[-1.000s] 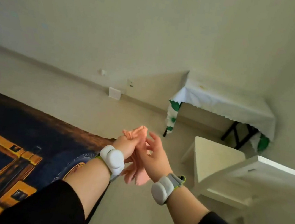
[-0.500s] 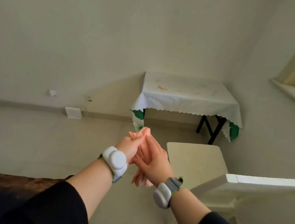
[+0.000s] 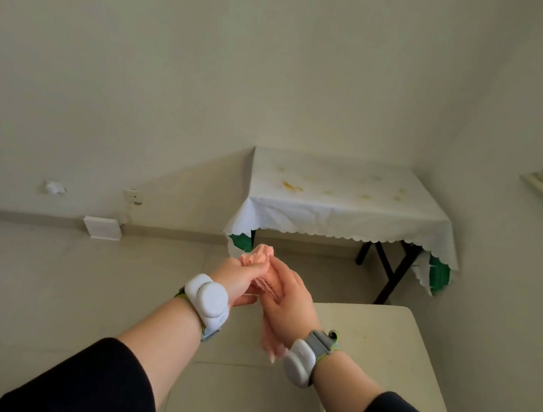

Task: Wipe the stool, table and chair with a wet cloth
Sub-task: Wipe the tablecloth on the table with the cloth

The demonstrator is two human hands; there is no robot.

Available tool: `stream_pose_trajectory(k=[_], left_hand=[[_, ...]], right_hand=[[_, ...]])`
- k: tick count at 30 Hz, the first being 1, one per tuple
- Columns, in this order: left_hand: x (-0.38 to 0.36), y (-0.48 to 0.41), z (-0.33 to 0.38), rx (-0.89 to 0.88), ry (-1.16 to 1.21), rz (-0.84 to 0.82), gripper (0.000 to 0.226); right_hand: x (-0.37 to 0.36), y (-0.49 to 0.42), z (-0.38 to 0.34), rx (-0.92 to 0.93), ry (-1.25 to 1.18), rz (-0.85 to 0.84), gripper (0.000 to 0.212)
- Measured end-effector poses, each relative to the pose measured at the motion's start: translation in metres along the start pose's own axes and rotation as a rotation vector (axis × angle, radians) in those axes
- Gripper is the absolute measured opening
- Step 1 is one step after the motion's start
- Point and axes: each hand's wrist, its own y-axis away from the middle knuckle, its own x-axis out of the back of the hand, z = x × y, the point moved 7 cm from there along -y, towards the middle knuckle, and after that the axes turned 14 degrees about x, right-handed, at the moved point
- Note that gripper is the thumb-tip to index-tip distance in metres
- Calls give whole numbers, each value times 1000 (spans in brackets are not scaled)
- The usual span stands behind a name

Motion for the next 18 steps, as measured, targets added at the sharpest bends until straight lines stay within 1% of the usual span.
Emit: stream_pose_trajectory(k=[5,8,11,15,18], left_hand=[[39,-56,46,21,-138,-95,37],[57,-92,78,36,-188,-117,42],[54,-123,90,58,-205,-147,39],[41,-172,112,89,-207,-173,37],[33,-214,135,107,-215,-137,33]], right_hand=[[-22,-69,11,-75,-68,53,61],[-30,-109,23,-123,-88,75,58],[-33,-129,38,-177,-89,73,61],[-27,-172,74,-223,-64,57,60],[-16,-210,108,-234,-29,79,56]])
